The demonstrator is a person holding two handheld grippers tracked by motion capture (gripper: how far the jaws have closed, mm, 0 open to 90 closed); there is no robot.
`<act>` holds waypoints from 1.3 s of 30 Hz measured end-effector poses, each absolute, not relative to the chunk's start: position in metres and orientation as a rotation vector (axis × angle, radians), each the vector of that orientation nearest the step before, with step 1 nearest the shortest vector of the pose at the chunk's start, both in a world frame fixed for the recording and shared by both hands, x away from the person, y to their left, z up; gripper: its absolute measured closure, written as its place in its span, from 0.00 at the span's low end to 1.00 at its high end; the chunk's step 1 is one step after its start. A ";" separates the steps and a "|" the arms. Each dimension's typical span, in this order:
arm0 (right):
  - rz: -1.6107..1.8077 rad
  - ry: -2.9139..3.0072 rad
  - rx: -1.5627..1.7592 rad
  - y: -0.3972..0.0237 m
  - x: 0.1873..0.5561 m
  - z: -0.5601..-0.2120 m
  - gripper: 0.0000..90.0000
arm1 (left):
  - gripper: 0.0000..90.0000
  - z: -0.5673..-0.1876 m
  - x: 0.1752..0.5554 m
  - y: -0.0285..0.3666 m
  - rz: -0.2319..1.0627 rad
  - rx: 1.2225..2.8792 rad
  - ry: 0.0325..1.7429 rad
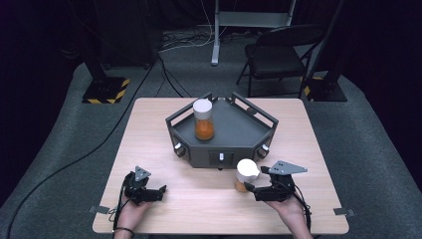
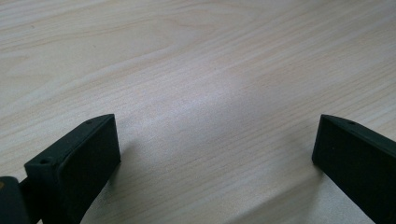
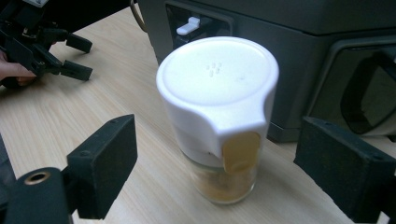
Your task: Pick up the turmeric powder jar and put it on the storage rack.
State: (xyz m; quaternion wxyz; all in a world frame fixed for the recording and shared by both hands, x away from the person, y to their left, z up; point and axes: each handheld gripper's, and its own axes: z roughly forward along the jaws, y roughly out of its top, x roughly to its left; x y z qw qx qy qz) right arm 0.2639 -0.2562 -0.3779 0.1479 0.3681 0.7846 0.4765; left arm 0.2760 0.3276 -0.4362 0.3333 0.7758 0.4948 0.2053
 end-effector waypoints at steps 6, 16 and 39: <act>1.349 2.270 1.057 -0.246 0.273 -0.380 0.15 | 0.01 -0.436 0.276 0.328 0.536 2.026 1.292; 1.347 2.271 1.069 -0.233 0.285 -0.389 0.18 | 0.01 -0.436 0.276 0.328 0.536 2.026 1.292; 1.262 2.274 1.037 -0.219 0.285 -0.386 0.32 | 0.01 -0.436 0.276 0.328 0.536 2.027 1.291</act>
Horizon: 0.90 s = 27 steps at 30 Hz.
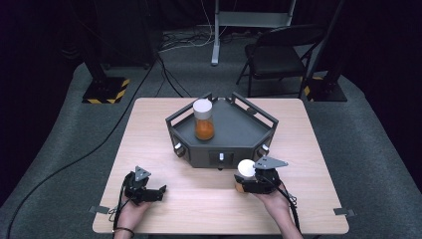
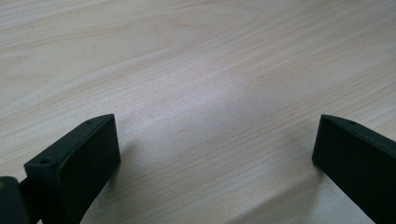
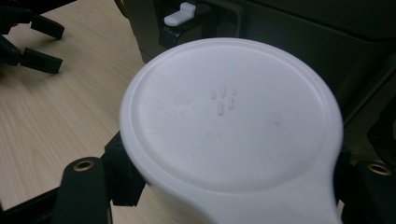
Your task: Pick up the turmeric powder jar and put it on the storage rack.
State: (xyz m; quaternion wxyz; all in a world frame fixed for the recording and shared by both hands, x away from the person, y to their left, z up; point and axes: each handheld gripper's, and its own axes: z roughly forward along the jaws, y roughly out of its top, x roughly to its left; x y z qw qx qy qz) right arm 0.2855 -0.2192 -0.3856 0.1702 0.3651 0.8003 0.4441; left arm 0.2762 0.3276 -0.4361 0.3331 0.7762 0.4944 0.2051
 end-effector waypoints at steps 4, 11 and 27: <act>1.279 2.278 1.047 -0.225 0.285 -0.381 0.33 | 0.00 -0.436 0.276 0.328 0.536 2.026 1.292; 1.265 2.276 1.013 -0.228 0.280 -0.361 0.33 | 0.01 -0.436 0.276 0.328 0.536 2.027 1.291; 1.266 2.263 0.987 -0.242 0.283 -0.315 0.33 | 0.01 -0.436 0.276 0.328 0.536 2.026 1.292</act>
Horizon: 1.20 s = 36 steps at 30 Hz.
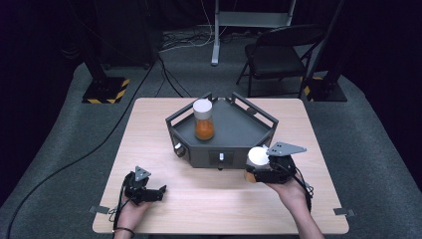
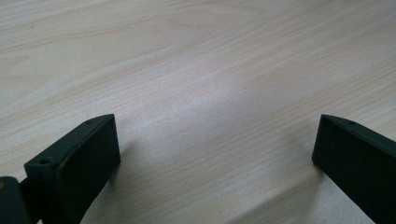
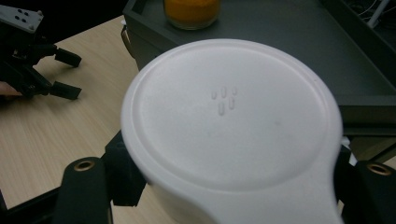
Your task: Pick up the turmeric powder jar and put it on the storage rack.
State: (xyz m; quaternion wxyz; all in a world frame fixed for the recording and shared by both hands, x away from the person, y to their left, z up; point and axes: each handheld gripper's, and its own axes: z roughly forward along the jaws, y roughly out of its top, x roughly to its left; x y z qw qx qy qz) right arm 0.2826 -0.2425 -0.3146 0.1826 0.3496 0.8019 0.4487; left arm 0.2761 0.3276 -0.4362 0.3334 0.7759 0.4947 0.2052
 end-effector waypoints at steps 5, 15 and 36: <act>1.261 2.259 0.981 -0.245 0.287 -0.301 0.33 | 0.01 -0.436 0.276 0.328 0.536 2.026 1.292; 1.268 2.260 0.976 -0.245 0.301 -0.278 0.33 | 0.01 -0.436 0.276 0.328 0.536 2.026 1.292; 1.270 2.233 0.973 -0.231 0.336 -0.243 0.33 | 0.01 -0.436 0.276 0.327 0.536 2.027 1.292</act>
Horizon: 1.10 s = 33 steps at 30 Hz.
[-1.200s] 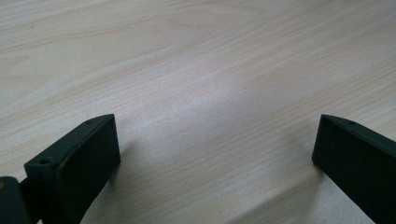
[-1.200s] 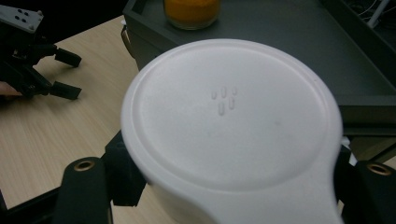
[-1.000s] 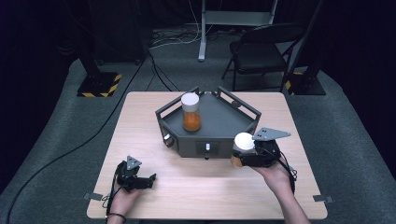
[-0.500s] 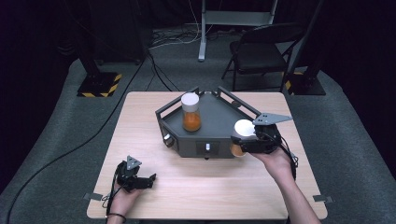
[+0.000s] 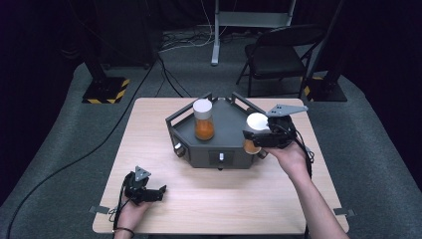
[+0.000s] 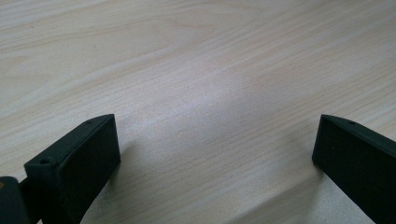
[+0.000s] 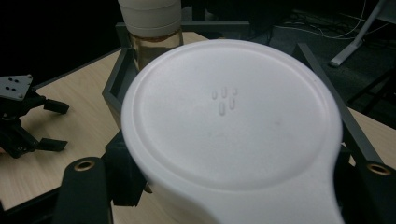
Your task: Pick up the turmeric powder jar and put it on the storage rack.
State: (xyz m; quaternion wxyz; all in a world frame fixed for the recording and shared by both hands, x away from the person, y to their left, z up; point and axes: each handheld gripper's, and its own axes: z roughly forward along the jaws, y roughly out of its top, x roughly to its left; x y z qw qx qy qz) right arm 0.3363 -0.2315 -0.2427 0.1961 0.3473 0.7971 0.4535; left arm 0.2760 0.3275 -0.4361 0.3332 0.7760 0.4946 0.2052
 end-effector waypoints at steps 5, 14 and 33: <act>1.251 2.233 0.972 -0.225 0.346 -0.236 0.33 | 0.01 -0.436 0.276 0.328 0.536 2.027 1.291; 1.231 2.223 0.988 -0.208 0.368 -0.232 0.33 | 0.01 -0.436 0.276 0.328 0.536 2.027 1.291; 1.188 2.210 1.067 -0.178 0.399 -0.253 0.33 | 0.01 -0.436 0.276 0.328 0.534 2.026 1.287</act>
